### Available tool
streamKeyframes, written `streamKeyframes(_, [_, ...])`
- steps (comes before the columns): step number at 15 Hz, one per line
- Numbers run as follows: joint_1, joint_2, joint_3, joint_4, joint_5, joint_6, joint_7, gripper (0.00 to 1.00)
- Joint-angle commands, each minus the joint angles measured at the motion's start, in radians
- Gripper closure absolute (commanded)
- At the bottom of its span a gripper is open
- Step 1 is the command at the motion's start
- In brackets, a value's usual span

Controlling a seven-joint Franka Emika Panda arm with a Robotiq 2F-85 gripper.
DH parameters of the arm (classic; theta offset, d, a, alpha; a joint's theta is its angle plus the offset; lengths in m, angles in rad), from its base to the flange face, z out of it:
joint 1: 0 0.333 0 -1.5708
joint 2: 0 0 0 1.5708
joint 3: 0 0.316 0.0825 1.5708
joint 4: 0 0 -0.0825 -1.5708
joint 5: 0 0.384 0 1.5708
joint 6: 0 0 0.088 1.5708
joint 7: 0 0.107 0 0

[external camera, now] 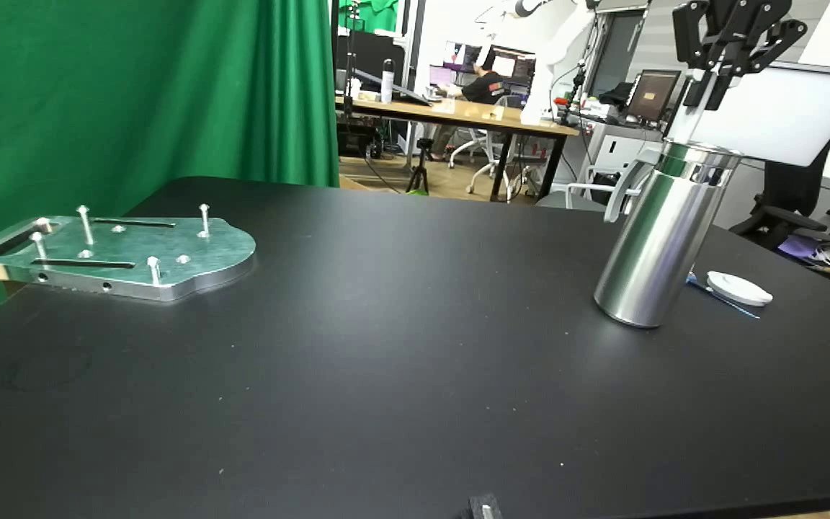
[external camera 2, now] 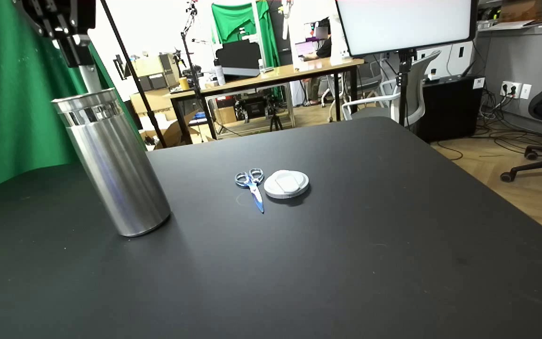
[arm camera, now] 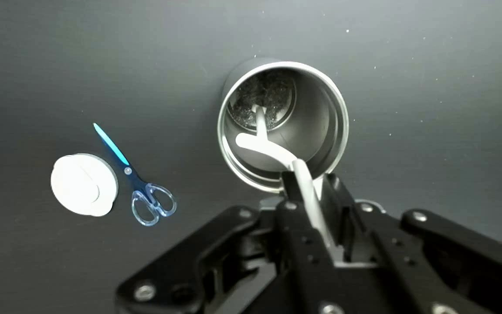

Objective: Move the brush inside the flask up and down

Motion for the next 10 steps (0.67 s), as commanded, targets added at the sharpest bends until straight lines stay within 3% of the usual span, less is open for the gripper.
streamKeyframes(1, [-0.003,0.016,-0.015,0.075,-0.014,-0.119,0.002,1.00])
streamKeyframes(10, [-0.025,-0.079,-0.056,0.195,-0.020,-0.275,-0.086,0.96])
